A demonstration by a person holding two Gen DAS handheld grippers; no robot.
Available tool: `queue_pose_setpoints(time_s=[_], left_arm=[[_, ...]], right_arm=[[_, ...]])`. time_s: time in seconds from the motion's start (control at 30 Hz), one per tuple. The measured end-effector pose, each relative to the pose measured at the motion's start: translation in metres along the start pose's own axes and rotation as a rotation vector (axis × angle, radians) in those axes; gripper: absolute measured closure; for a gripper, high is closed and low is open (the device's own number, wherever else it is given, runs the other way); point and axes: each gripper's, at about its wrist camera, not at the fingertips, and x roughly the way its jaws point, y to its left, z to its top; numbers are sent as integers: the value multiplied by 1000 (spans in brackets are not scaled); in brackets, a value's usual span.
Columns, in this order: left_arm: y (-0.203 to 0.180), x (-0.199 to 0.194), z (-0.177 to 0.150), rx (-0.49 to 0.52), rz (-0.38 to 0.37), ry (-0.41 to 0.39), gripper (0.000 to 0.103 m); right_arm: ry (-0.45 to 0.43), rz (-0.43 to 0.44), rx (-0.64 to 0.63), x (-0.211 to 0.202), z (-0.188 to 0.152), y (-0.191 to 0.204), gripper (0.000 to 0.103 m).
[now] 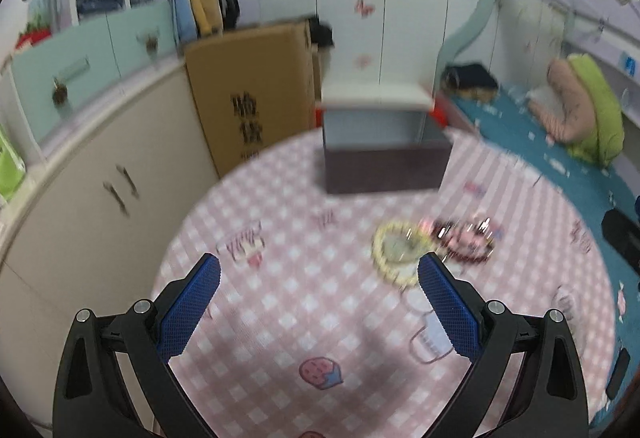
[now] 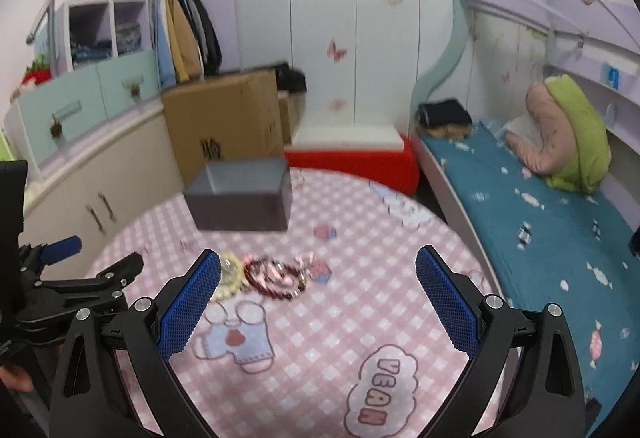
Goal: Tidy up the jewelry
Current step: 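Grasp the pale yellow bead bracelet with the left tool while the right tool grasps the dark red bead bracelet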
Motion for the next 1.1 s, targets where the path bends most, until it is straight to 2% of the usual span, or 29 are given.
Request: queue_pose_setpoints(time_s=[0.1,0.2,0.33,0.47,0.63,0.9,1.1], left_arm=[[-1,25,-7,7,7,73,7],[-1,43,-10,-5,-35,138,7],[-1,64,-6,-44,-50,193,7],[-3,79,0,-72,-78,216,7],[-11,99,2,-50,-82,274,7],[-1,102,3,-29,-74,289,7],[11,94,-2,25,-79,278,30]], right_arm=[[47,-5,-22,22,-7,1,8],[87,6,-21,40,-12,0,8],[128,12,-29,58,-17,0,8],[166,17,-23,73,-21,-2,8],[199,27,-19,87,-23,-4,8],[226,57,-14,99,-22,-6,8],[257,99,-42,108,-25,2,8]])
